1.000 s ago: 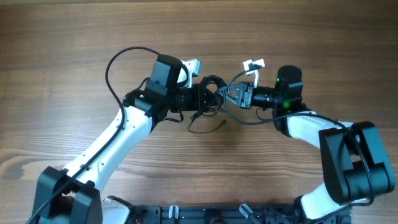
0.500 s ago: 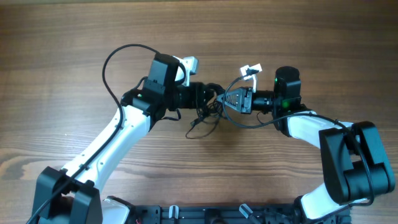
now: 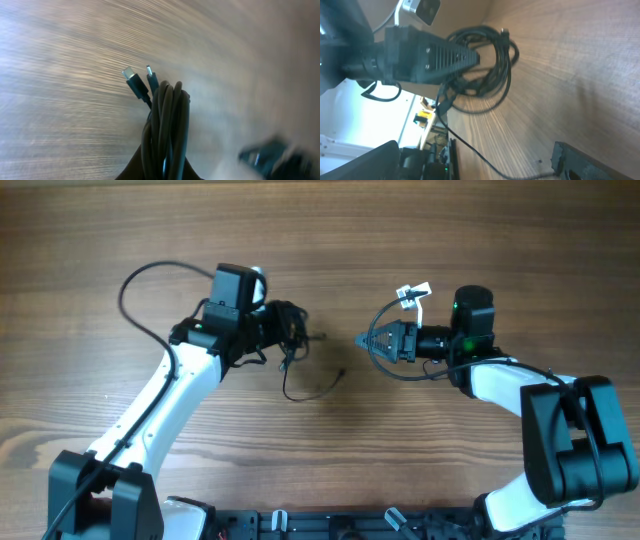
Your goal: Untangle cables
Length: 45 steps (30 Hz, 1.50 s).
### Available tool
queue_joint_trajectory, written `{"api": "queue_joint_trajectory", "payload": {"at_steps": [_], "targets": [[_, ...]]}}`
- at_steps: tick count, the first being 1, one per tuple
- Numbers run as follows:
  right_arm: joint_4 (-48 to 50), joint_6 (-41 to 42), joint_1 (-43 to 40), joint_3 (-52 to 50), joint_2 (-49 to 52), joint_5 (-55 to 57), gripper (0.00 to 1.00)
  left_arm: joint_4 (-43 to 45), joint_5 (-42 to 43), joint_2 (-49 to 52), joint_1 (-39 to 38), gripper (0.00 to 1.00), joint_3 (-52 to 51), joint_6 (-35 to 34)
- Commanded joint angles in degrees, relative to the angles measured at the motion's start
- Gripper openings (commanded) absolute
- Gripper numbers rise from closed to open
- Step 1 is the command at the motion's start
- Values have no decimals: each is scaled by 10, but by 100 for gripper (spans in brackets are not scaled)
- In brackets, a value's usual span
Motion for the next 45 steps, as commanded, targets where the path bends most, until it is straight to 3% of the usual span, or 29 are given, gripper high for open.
{"api": "queue_joint_trajectory", "payload": {"at_steps": [1,7,10,14,19,21,24,27,29,40,45], "targets": [[4,73,64,3,0,58,100,-1,-86,4,-1,4,3,-236],[107,86,221,3,0,197,100,-34,-132,4,-20,4,3,-444],[123,107,238,3,0,259,89,-80,-160,4,-20,4,3,-536],[137,201,237,3,0,333,43,-100,-156,4,-36,4,3,-537],[195,271,237,3,0,256,22,-85,-160,4,-74,4,3,-537],[196,284,215,3,0,245,10,-88,-160,4,-77,4,3,-422],[197,305,179,3,0,239,9,-84,-134,4,-70,4,3,-247],[201,308,158,3,0,210,9,-39,-15,4,-65,4,3,-60],[193,292,158,3,0,211,9,4,126,4,-64,4,3,82],[58,234,158,3,0,249,5,5,371,4,5,4,3,241],[56,230,158,3,0,243,5,-30,390,4,39,4,3,277]]}}
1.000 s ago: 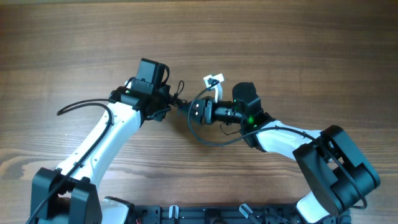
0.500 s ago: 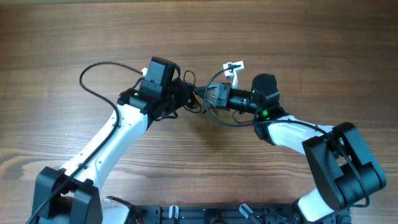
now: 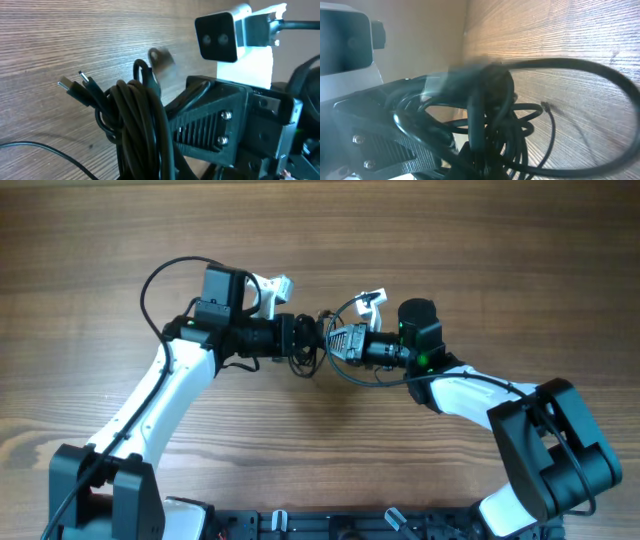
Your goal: Untangle cables
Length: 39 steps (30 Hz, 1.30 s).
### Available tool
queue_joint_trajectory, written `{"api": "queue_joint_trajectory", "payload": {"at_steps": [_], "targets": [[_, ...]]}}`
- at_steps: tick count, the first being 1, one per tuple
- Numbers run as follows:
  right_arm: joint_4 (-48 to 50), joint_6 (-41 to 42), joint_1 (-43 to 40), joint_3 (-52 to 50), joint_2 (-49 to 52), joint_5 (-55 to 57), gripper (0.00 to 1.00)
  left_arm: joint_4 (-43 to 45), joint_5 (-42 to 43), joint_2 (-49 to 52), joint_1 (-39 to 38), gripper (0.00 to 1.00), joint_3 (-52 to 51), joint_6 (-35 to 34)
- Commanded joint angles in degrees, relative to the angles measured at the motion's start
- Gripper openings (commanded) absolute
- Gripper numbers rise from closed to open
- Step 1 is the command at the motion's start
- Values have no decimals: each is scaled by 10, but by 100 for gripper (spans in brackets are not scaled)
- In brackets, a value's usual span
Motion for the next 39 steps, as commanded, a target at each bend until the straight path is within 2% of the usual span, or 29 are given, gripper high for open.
{"api": "queue_joint_trajectory", "payload": {"at_steps": [1,7,9,11,12,13,14,15,18,20,21,24,27,31,33,37,39], "targets": [[-7,-20,0,1,4,13,5,-2,101,-8,18,4,4,52],[59,9,1,1,4,-25,6,13,113,-8,4,4,4,62],[70,9,0,1,4,-25,14,37,93,-8,-7,4,4,29],[69,7,0,1,4,-40,21,54,59,-8,-14,4,4,-41],[69,-1,-2,1,4,-55,46,64,25,-8,-14,4,4,-107],[68,-19,-7,1,4,-68,62,67,-3,-8,-12,4,4,-162],[65,-43,-17,1,4,-81,89,67,-39,-8,-8,4,4,-238],[51,-53,-38,1,4,-85,100,63,-61,-8,-3,4,4,-295],[40,-59,-109,1,4,-113,100,50,-113,-8,23,4,4,-509],[40,-73,-141,1,2,-147,100,44,-130,-8,33,4,4,-622],[38,-93,-149,1,-3,-154,100,42,-136,-8,39,4,4,-695],[20,-118,-152,1,-37,-121,99,37,-141,-8,45,4,4,-852],[-118,-195,-136,1,-106,-37,99,-2,-175,-8,45,4,4,-994],[-354,-286,-81,3,-219,124,99,-31,-193,-8,45,4,4,-1101],[-419,-305,-23,3,-272,183,100,-31,-193,-8,45,4,4,-1106],[-407,-308,84,3,-282,207,100,-39,-193,-8,45,4,4,-1121],[-375,-308,146,3,-248,293,84,-44,-177,-8,45,4,4,-1121]]}}
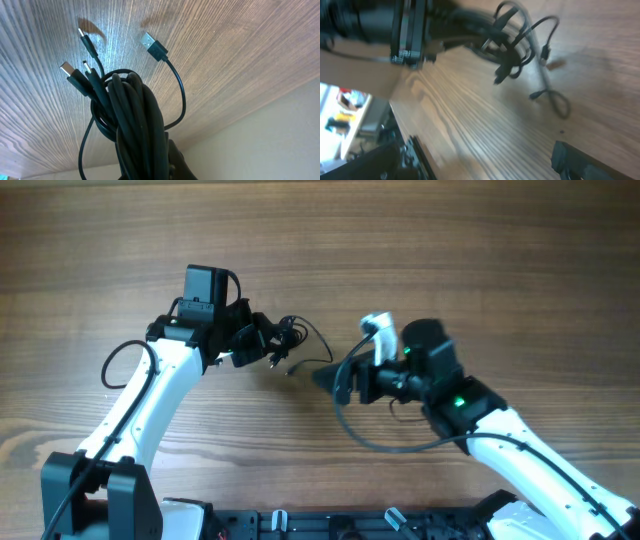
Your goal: Untangle cables
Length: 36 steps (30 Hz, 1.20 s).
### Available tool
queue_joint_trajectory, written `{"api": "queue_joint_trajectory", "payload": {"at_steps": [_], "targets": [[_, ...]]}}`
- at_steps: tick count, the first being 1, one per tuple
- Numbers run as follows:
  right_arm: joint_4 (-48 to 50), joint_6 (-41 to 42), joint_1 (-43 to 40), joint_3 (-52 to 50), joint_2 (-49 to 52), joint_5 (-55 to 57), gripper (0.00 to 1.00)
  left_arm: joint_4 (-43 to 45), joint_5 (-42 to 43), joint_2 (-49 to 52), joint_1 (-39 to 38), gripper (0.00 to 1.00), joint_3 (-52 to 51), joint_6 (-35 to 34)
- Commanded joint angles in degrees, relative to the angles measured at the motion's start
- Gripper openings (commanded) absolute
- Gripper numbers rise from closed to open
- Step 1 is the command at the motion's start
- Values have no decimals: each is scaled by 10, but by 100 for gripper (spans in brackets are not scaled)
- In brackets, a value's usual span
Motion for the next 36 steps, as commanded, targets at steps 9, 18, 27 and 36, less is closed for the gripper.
{"api": "queue_joint_trajectory", "payload": {"at_steps": [9,18,27,36], "targets": [[252,45,104,1,200,271,59,-18,78,0,2,4,2,-90],[279,81,141,1,219,313,44,-5,79,0,-21,4,2,-90],[285,175,141,1,235,338,5,-3,128,0,-25,4,2,-90],[354,176,141,1,257,322,21,12,162,0,-28,4,2,-90]]}}
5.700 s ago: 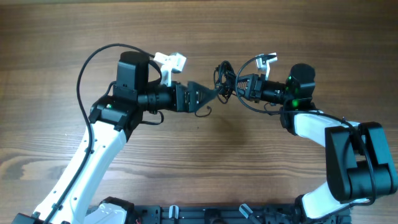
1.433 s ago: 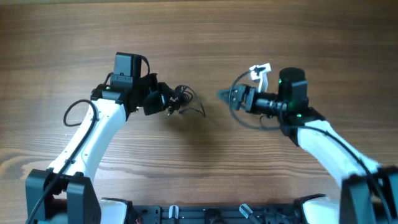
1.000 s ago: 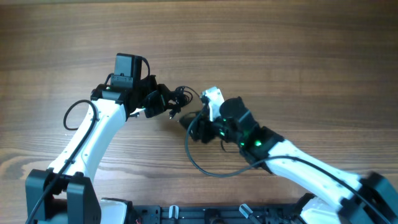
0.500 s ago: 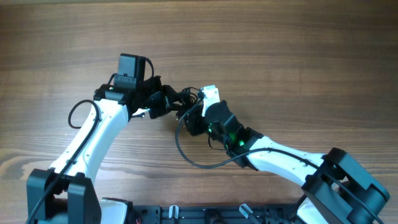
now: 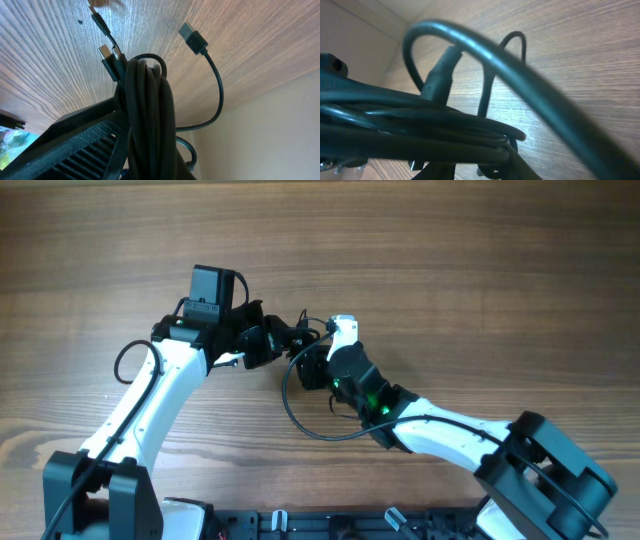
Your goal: Untangle cables
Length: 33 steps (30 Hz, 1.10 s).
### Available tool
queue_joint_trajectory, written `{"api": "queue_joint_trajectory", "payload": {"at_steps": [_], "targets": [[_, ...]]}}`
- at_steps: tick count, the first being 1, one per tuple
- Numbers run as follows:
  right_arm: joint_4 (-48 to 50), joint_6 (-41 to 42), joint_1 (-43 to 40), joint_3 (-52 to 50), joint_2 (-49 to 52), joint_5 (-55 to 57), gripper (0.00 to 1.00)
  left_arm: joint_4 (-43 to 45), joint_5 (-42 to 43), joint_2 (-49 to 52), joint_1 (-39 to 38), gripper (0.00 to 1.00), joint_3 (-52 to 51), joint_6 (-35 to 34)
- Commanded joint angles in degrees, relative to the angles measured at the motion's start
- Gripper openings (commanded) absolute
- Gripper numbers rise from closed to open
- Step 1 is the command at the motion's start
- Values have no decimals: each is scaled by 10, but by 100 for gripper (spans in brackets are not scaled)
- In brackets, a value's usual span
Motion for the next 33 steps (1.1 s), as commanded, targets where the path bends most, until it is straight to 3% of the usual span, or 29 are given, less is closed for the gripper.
{"api": "queue_joint_trajectory", "payload": {"at_steps": [1,2,5,9,11,15,19,21,24,27,31,33], "targets": [[26,0,4,5,24,-9,9,2,52,0,-10,4,2,-90],[22,-3,4,5,23,-12,5,2,52,0,-10,4,2,-90],[4,-42,1,5,11,-78,5,4,38,0,4,4,2,-90],[-201,-105,1,5,-91,-128,4,3,-60,0,79,4,2,-90],[-333,-150,1,5,-188,-127,4,1,-108,0,125,4,2,-90],[-412,-179,-7,5,-318,-66,4,-50,-183,0,145,4,2,-90],[-401,-178,-33,5,-355,-5,4,-140,-194,0,143,4,2,-87],[-381,-183,-34,5,-336,-21,11,-156,-189,0,134,5,2,-78],[-341,-231,-34,5,-281,-147,27,-155,-189,0,122,4,2,-22],[-297,-236,-34,5,-204,-261,30,-151,-176,0,103,4,2,18],[-197,-213,-7,5,-92,-319,34,-105,-169,0,69,4,2,10],[-150,-171,4,5,-47,-259,37,-115,-150,0,53,4,2,-61]]}}
